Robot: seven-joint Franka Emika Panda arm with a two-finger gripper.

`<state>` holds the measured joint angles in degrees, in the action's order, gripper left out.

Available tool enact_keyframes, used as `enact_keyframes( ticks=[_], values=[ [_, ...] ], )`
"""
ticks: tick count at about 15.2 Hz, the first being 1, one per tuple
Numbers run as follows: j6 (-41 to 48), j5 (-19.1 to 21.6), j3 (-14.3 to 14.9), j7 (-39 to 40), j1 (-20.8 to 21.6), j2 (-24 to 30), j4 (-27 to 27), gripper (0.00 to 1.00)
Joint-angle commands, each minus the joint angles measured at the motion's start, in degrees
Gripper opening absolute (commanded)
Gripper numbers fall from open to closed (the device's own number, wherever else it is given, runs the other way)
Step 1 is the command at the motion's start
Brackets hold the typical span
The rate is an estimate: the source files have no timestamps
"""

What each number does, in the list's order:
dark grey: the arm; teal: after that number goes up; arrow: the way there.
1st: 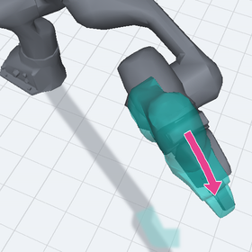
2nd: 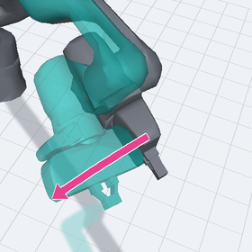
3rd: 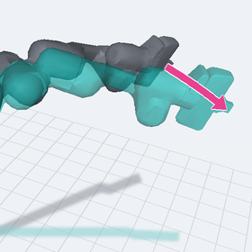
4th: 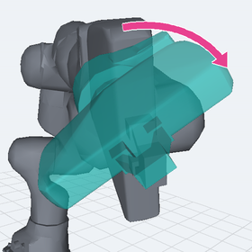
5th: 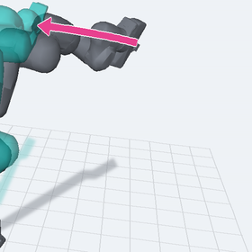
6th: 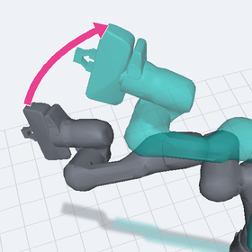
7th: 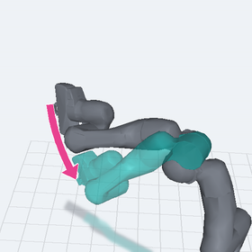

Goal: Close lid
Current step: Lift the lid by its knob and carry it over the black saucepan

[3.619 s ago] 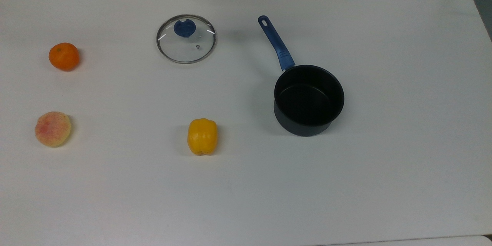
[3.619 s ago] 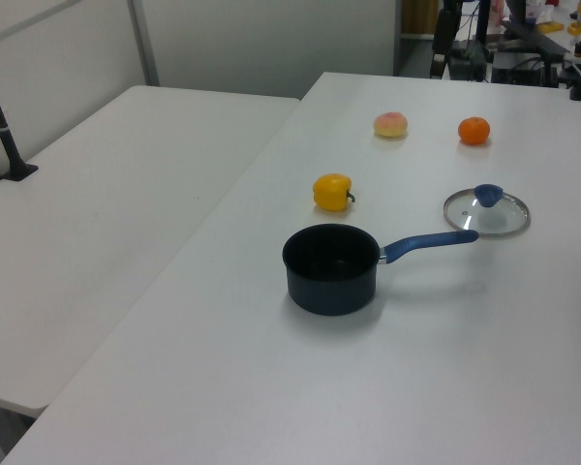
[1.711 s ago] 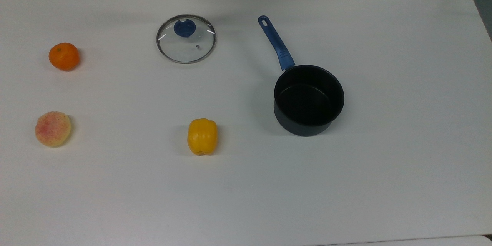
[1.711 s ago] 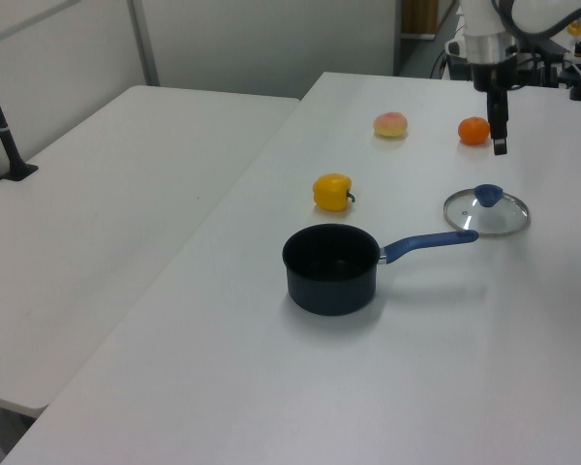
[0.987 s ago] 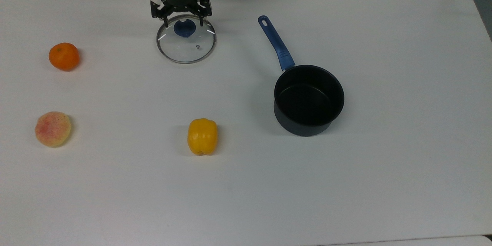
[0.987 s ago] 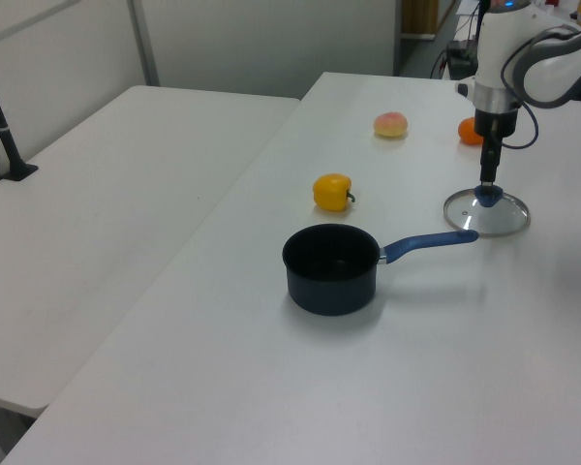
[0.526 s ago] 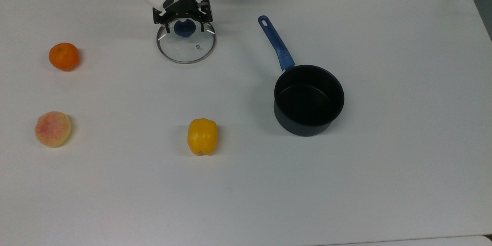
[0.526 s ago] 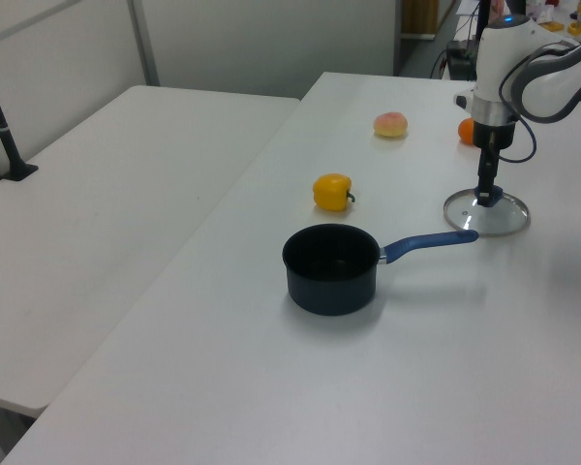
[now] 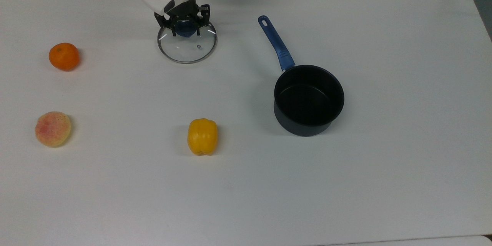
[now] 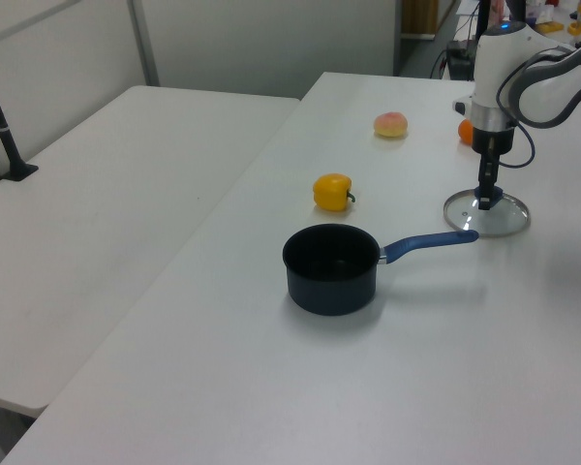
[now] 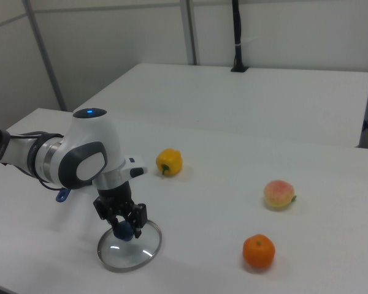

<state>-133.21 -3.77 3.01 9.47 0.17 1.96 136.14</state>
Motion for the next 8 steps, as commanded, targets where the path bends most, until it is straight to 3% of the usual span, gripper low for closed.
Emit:
enact_keyframes(
  ticks=[1,4,8],
  values=[
    [-0.3,-0.8,0.07,0.64,-0.61,1.02,0.53,0.11],
    [3.39,-0.72,0.07,0.64,-0.78,1.47,-1.04,0.11],
    [12.62,-0.01,-0.02,0.2,-0.52,1.55,-8.16,0.11]
  ],
)
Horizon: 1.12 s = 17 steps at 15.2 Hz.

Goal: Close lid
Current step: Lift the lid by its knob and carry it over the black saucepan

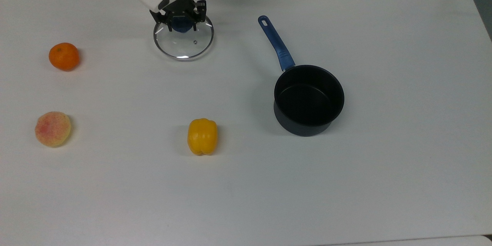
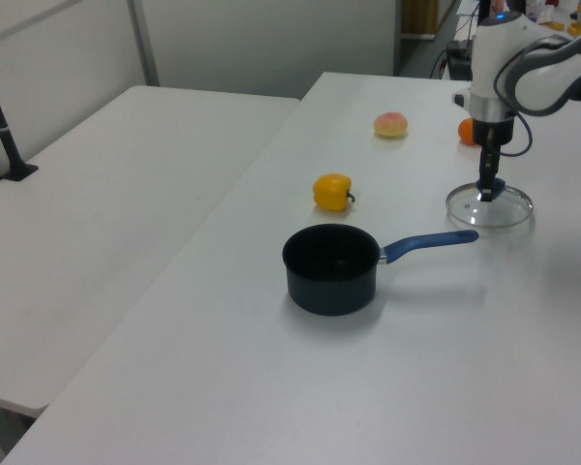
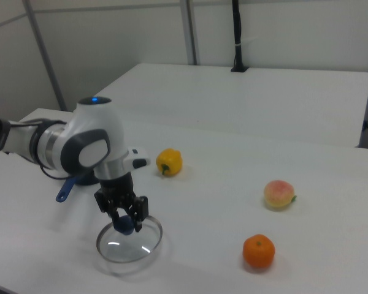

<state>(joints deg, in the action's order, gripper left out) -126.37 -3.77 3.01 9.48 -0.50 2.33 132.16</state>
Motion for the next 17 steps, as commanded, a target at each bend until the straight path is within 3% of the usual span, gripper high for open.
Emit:
enact_keyframes(
  ticks=[1,3,5,6,9,13,17],
  values=[
    [7.35,-0.01,-0.03,-0.08,0.67,1.18,-5.85,0.11],
    [11.65,0.16,-0.11,-0.17,1.21,0.66,-10.76,0.11],
    [16.14,2.78,-0.38,-0.17,2.34,-0.13,-17.09,0.11],
    [18.68,5.24,-0.38,-0.17,3.65,-1.88,-21.29,0.11],
    [26.41,6.14,-0.47,-1.47,7.61,-7.41,-32.36,0.11],
    [27.14,7.2,-1.7,-5.16,13.31,-16.19,-43.53,0.11],
    [26.26,6.23,-1.08,-5.7,19.74,-23.84,-50.57,0.11]
  ],
)
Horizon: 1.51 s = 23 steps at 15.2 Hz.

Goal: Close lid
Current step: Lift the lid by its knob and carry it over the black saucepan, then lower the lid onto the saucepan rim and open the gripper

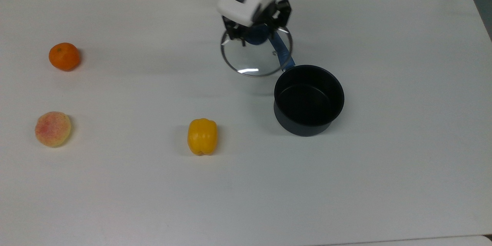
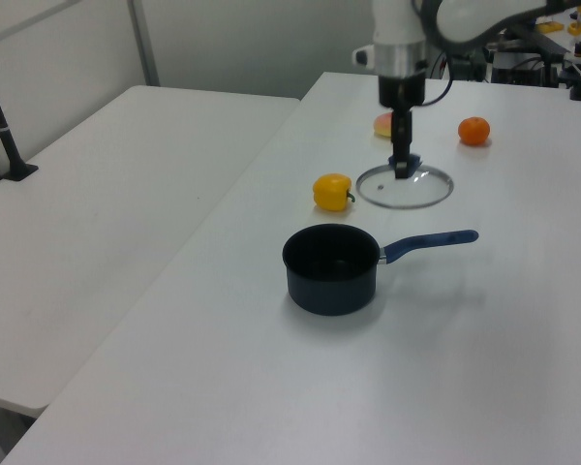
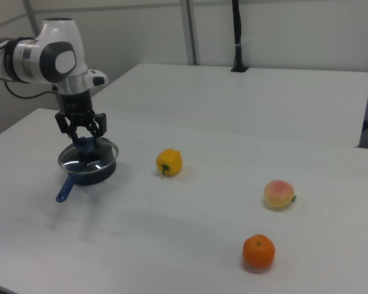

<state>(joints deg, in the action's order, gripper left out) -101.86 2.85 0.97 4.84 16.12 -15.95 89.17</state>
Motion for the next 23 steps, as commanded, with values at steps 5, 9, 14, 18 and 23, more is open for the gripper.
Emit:
enact_keyframes(
  ticks=[5,9,14,18,23],
  values=[
    [-0.09,-2.22,1.32,-1.06,7.95,-12.26,-14.37,0.11],
    [-0.09,-3.29,3.07,-1.24,10.24,-16.83,-20.52,0.11],
    [-1.75,-3.9,3.16,-1.32,10.59,-20.08,-24.04,0.11],
    [-2.73,-3.9,3.08,-1.41,10.59,-20.61,-24.04,0.11],
    [-3.96,-3.99,2.81,-1.41,11.47,-21.4,-23.87,0.11]
  ],
)
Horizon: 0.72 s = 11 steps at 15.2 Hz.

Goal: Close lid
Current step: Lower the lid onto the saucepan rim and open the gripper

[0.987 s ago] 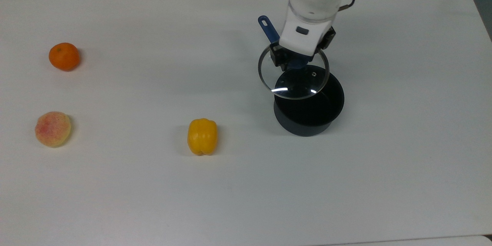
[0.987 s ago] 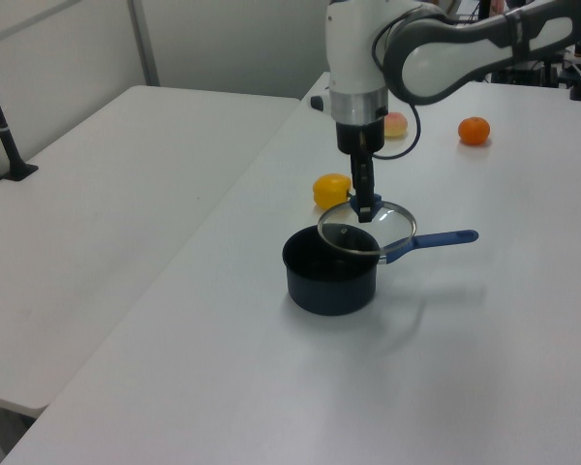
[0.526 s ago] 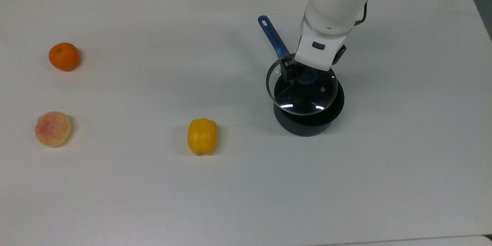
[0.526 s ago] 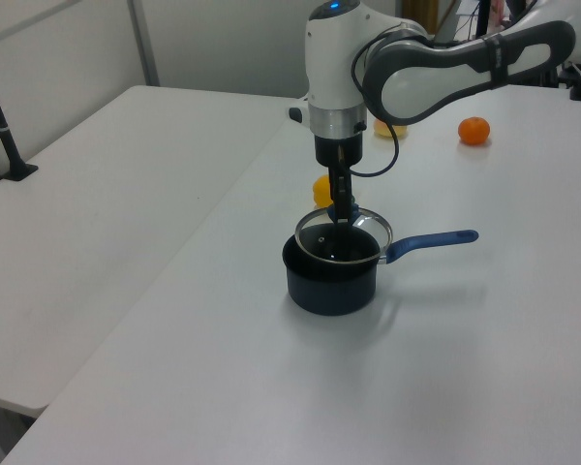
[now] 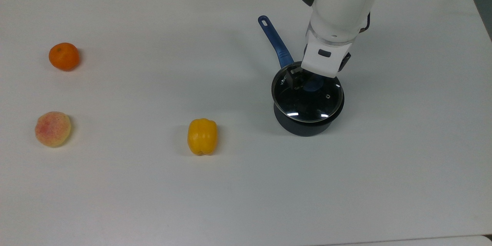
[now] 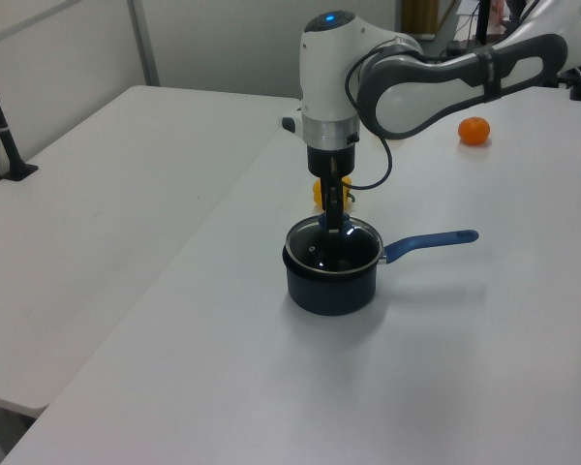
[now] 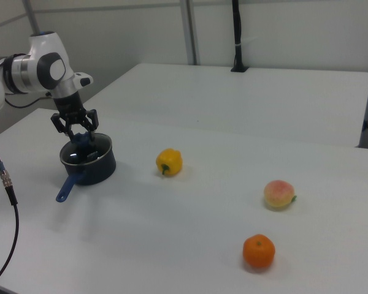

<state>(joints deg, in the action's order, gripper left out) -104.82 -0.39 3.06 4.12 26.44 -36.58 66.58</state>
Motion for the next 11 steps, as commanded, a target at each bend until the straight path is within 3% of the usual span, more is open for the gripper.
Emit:
enact_keyframes(
  ticks=[1,6,8,9,10,11],
  values=[
    [-1.08,-0.76,0.63,-0.7,1.16,-0.87,-1.19,0.11],
    [-1.52,-1.11,0.63,-0.7,1.42,-0.87,-0.93,0.16],
    [-1.43,-1.37,0.63,-0.7,1.42,-0.87,-0.4,0.36],
    [-1.43,-1.37,0.63,-0.7,1.42,-0.78,-0.31,0.43],
    [-1.35,-1.37,0.63,-0.7,1.42,-0.69,-0.31,0.44],
    [-1.35,-1.37,0.63,-0.78,1.42,-0.69,-0.31,0.54]
  ],
)
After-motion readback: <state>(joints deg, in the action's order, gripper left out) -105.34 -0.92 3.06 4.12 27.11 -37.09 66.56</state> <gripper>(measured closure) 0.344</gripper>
